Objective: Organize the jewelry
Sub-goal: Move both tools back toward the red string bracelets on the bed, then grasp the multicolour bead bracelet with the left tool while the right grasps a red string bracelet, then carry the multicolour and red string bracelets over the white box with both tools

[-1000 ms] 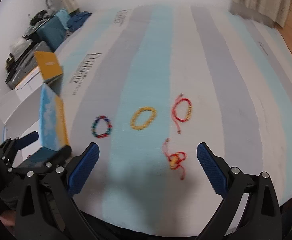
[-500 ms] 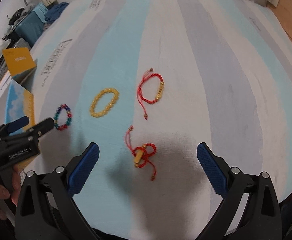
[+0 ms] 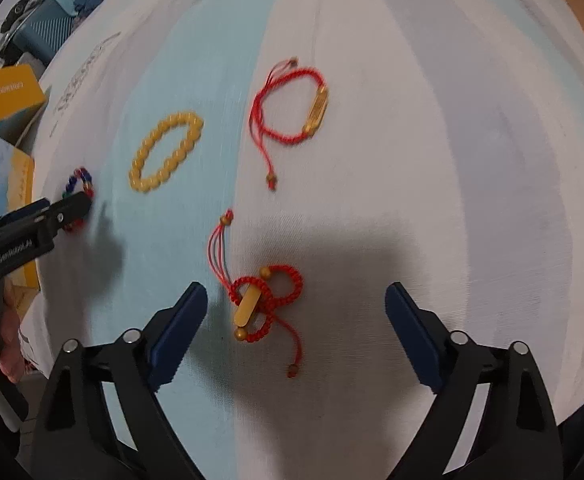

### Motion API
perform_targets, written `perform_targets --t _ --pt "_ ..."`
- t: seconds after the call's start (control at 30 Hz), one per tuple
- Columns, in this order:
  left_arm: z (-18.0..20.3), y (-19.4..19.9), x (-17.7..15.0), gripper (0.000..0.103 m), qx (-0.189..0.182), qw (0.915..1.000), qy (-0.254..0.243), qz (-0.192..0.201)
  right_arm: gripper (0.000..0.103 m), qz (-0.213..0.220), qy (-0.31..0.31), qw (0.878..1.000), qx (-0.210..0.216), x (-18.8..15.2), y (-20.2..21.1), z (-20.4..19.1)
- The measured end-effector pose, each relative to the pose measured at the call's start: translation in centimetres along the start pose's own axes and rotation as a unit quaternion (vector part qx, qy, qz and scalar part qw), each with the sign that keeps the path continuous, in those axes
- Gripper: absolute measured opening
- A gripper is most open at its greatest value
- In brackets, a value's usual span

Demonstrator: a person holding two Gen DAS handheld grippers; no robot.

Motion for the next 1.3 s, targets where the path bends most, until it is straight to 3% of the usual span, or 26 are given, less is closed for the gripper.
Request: perform_targets --t 0.27,0.3,0.4,0.57,0.63,0.77,0.87,0.9,1.3 --pt "-0.2 -1.5 -0.4 0.072 0.0 0.9999 -0.006 -0.009 0.08 -0.008 0.009 1.0 -0.01 -0.8 -1.5 -0.2" --pt "-0.3 -1.6 -0.5 0.066 0.004 0.9999 -0.008 -0.011 0.078 -0.007 0.01 1.0 -0.014 -0.9 -1.6 -0.1" --pt "0.0 -1.5 -0.9 0.053 0.005 0.9997 -0.023 -0.011 0.067 -0.001 0.015 1.0 -0.024 -1.1 -1.6 0.2" --pt "0.7 -1.3 -1.0 0.03 -0.003 0.9993 -0.032 -0.017 0.038 -0.001 0.025 0.999 -0.032 -1.1 -1.2 0.2" --pt "1.2 -1.1 -1.3 0.019 -0.009 0.9991 -0.037 -0.018 0.032 -0.002 0.028 0.999 -0.035 -1.2 -1.0 0.4" --pt "1.8 -0.5 -1.6 0.019 -0.021 0.9988 -0.039 -0.019 0.021 0.001 0.023 0.999 -0.036 -1.5 -0.5 0.3" --pt "2.0 0.2 -1.7 0.019 -0.027 0.9987 -0.039 -0.018 0.02 0.005 0.019 0.999 -0.036 -1.3 -0.1 -0.2" --pt "2.1 0.6 -1.6 0.008 -0.025 0.9988 -0.04 -0.014 0.02 0.007 0.019 0.999 -0.037 -1.3 0.2 -0.3" --pt "2.3 3.9 -1.4 0.009 -0.023 0.9988 -0.043 0.008 0.019 0.035 0.019 0.999 -0.035 -0.7 2.9 -0.5"
Point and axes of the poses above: each gripper's, at about its wrist camera, not at the fingertips, and y roughly against the way its jaws point, z to its right, x to its top, the point moved 9 cm from there along -y, roughly the way its jaws point, and after that the axes turned 6 degrees about -y, right-handed, at the moved point
